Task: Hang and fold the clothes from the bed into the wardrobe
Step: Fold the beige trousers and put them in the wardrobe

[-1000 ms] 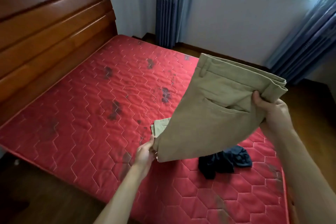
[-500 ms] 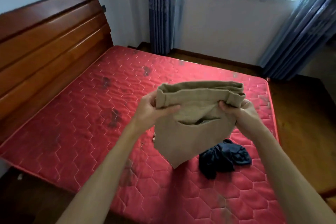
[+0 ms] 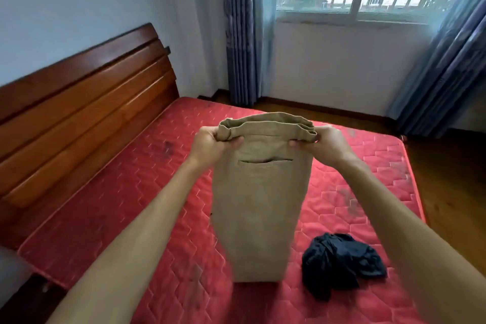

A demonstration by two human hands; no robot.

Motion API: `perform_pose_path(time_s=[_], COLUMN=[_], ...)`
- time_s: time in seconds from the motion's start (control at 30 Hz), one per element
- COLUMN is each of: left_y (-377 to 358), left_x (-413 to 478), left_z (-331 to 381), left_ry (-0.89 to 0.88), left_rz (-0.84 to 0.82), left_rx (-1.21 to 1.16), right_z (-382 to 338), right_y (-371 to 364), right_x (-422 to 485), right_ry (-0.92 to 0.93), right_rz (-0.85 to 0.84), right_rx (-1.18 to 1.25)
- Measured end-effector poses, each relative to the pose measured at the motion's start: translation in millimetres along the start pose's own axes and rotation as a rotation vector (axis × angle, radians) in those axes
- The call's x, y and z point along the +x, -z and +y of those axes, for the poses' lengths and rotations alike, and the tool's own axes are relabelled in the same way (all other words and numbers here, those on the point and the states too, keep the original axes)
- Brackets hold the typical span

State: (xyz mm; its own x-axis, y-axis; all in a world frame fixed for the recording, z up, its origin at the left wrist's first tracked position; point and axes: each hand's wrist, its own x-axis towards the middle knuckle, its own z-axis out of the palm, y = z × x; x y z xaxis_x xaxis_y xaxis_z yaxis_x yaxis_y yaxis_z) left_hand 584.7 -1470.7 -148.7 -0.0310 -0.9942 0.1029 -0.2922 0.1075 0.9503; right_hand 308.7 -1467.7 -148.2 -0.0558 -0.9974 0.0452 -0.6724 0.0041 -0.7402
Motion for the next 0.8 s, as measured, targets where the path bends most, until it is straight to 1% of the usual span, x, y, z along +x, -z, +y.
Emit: perform_pose_path(time_s=[0.13, 0.23, 0.33, 0.43, 0.57, 0.63, 0.7, 0.8], left_y=[27, 48, 68, 82, 82, 78, 71, 56], left_x=[75, 121, 157, 175, 168, 155, 136, 92], left_z=[39, 90, 140, 169, 178, 171, 158, 129], left_ry=[-0.08, -0.201, -0.321, -0.441, -0.514, -0.552, -0.525, -0.451], left_rz=[0.149, 0.286, 0.379, 0.426, 0.474, 0.467, 0.41, 0.325], left_rx=[0.198, 0.275, 0.242, 0.154, 0.066, 0.129, 0.176, 0.131], right_z=[-44, -86, -119, -141, -146, -139, -126, -99], right_y=[1, 18, 41, 63, 73, 70, 63, 50], right_x=[65, 106, 141, 162, 160, 147, 125, 87], right_ry=[0.071, 0.204, 0.38, 0.49, 0.554, 0.578, 0.595, 0.572], right_rz=[0.106, 0.211, 0.356, 0.429, 0.448, 0.425, 0.376, 0.29], right_rx=[0.205, 0.29, 0.248, 0.298, 0.329, 0.344, 0.375, 0.433])
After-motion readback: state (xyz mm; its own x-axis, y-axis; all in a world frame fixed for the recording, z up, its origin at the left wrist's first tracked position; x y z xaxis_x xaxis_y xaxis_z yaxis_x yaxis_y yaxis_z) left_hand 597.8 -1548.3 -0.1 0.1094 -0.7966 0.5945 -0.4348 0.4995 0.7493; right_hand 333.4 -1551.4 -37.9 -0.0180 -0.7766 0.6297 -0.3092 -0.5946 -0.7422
